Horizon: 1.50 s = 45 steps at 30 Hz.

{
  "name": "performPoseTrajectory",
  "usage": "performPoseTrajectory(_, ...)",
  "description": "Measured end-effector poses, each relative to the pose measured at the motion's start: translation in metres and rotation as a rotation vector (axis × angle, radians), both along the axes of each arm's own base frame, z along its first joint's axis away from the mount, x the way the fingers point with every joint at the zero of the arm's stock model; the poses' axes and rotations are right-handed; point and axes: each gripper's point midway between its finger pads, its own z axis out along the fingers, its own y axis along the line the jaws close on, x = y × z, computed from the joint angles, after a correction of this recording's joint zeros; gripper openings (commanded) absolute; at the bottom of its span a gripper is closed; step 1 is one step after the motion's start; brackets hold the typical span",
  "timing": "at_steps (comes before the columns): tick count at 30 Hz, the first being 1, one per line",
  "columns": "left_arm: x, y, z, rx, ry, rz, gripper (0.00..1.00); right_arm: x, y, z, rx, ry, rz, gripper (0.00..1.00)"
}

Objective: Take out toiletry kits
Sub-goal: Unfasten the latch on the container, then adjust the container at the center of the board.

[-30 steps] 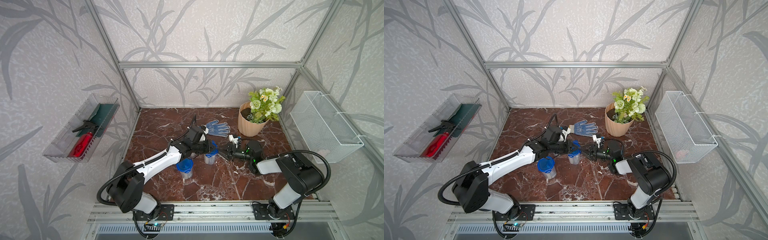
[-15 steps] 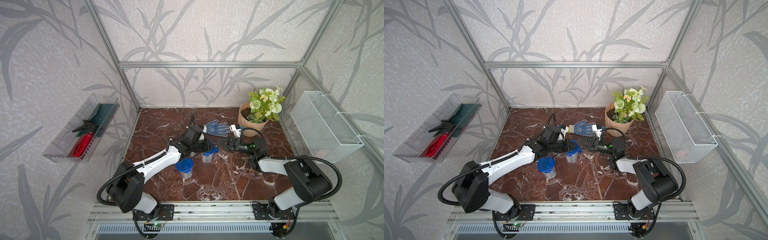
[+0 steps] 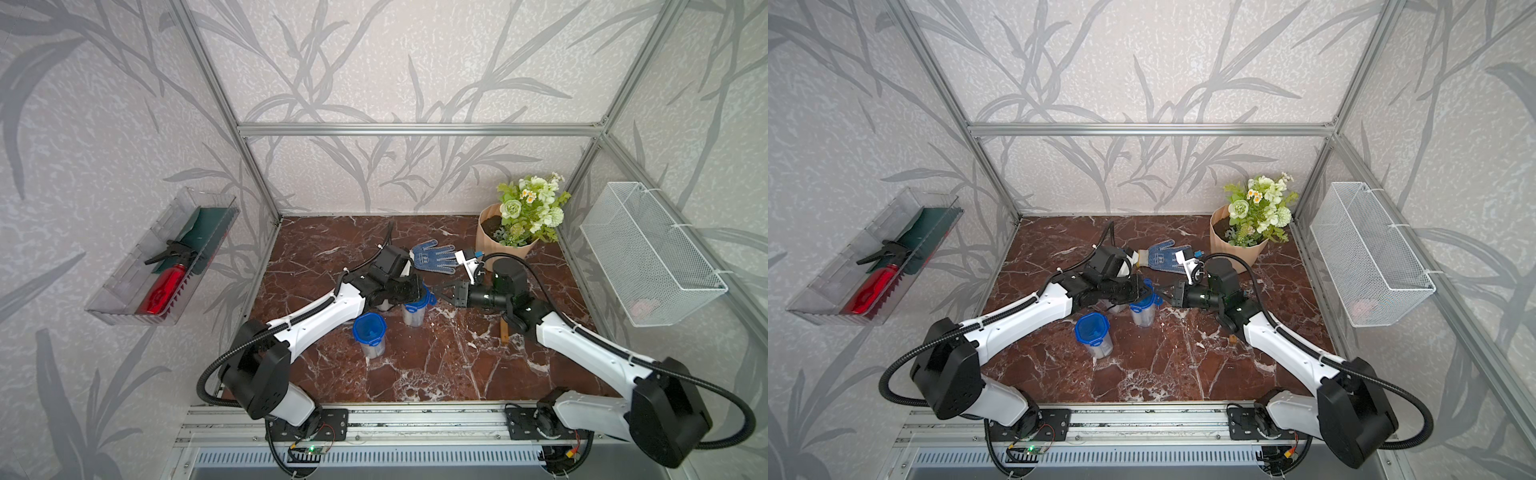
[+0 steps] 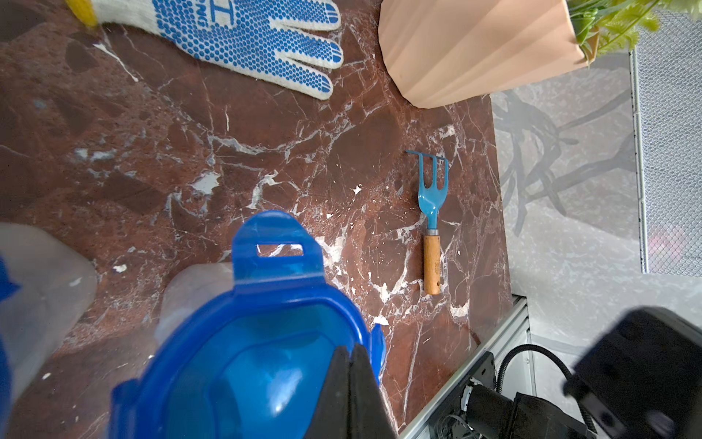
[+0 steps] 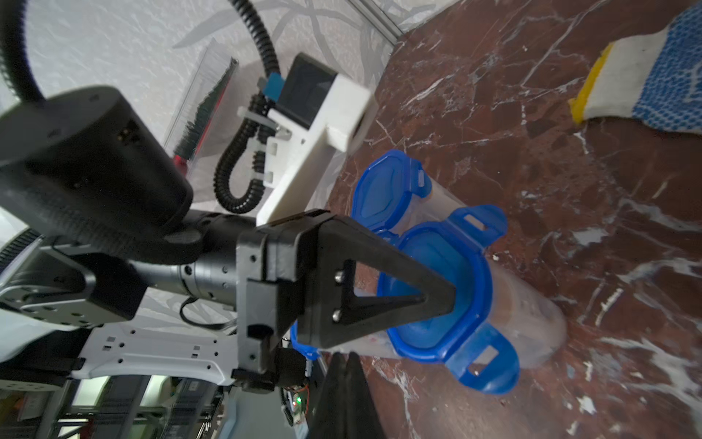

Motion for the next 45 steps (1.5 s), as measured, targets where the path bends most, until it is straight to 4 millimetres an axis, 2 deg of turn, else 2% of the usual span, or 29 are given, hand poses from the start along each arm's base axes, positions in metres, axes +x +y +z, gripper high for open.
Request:
performPoseTrajectory(3,0.001,-0.001,0.001,0.013,0.014,-0.001,0.00,-0.010,-0.001,-0.004,-0.161,-0.048,-0.007,0.00)
performPoseTrajectory(5,0.002,0.000,0.003,0.025,0.017,0.000,0.00,-0.015,-0.002,-0.018,-0.278,-0.049,-0.005,0.00)
performPoseTrajectory(9,0.006,0.002,0.014,0.043,-0.006,0.007,0.00,-0.026,-0.003,-0.060,-0.511,-0.016,0.023,0.00)
performPoseTrajectory(12,0.013,0.002,0.027,0.040,-0.041,0.019,0.00,-0.029,-0.003,-0.085,-0.625,0.016,0.045,0.00)
performPoseTrajectory(15,0.015,0.006,0.035,0.044,-0.071,0.037,0.00,-0.024,-0.005,-0.099,-0.694,0.031,0.042,0.00)
performPoseTrajectory(24,0.016,0.022,0.058,0.050,-0.150,0.087,0.00,0.008,0.004,-0.094,-0.750,-0.011,-0.005,0.00)
performPoseTrajectory(34,0.012,0.028,0.042,0.078,-0.125,0.091,0.00,0.044,-0.001,-0.094,-0.745,0.010,-0.060,0.00)
performPoseTrajectory(41,0.011,0.028,0.040,0.078,-0.122,0.090,0.00,0.054,0.000,-0.102,-0.740,0.018,-0.058,0.00)
performPoseTrajectory(45,0.011,0.028,0.041,0.075,-0.121,0.090,0.00,0.070,-0.001,-0.104,-0.717,0.037,-0.073,0.00)
